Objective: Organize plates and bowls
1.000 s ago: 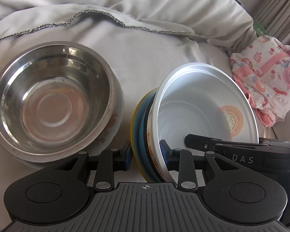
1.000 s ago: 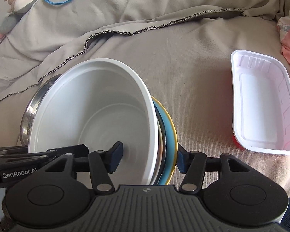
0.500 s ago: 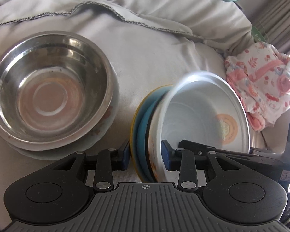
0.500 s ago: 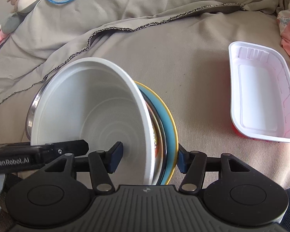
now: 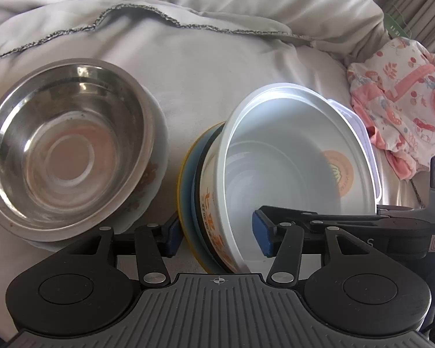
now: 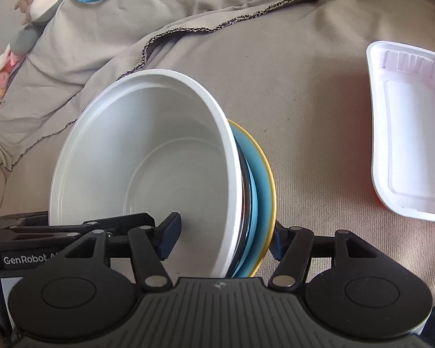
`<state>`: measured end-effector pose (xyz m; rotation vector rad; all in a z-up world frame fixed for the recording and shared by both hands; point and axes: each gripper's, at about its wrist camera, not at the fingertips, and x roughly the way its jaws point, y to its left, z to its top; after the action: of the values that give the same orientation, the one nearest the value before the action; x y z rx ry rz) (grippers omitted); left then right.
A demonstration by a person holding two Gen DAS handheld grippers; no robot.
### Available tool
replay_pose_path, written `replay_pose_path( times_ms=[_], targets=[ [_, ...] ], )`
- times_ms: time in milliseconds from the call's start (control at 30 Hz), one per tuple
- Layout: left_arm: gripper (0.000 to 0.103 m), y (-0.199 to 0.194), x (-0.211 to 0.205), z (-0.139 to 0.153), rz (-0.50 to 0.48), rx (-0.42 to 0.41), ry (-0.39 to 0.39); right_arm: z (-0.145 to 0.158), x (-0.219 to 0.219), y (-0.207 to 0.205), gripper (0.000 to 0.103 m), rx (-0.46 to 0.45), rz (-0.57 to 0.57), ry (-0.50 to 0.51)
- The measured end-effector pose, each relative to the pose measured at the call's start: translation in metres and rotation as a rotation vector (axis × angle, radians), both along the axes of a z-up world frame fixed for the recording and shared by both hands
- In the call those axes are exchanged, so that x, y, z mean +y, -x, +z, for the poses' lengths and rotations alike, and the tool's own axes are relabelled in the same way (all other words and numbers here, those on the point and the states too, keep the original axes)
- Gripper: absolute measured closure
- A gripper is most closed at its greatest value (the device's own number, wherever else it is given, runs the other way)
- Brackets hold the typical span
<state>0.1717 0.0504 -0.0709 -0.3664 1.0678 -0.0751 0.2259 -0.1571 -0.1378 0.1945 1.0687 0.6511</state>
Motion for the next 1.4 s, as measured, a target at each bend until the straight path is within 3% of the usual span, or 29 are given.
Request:
replay_pose_path(
  times_ms=[200, 367, 833, 967, 1400],
  targets=[
    [0.040, -0.005, -0.003, 0.000, -0.020, 0.012, -0.009, 0.000, -0.003, -0.003, 0.042, 0.002, -0.006, -0.013],
    [0.030, -0.010, 0.009, -0.005, -0.023, 0.036, 0.082, 0.001, -0.002, -0.006, 0.042, 0.016, 0.008, -0.010],
    [0.032, -0.011, 0.014, -0.012, 0.000, 0.097, 0.178, 0.004, -0.004, -0.014, 0.045, 0.079, 0.048, -0.008],
    [0.032, -0.005, 0.011, -0.014, -0.029, 0.119, 0.212, 0.011, -0.010, -0.007, 0.045, 0.054, 0.040, 0.000],
    [0.036, -0.009, -0.005, -0.021, -0.043, 0.123, 0.180, -0.007, -0.027, -0.013, 0.045, 0.118, 0.033, -0.037]
  ],
)
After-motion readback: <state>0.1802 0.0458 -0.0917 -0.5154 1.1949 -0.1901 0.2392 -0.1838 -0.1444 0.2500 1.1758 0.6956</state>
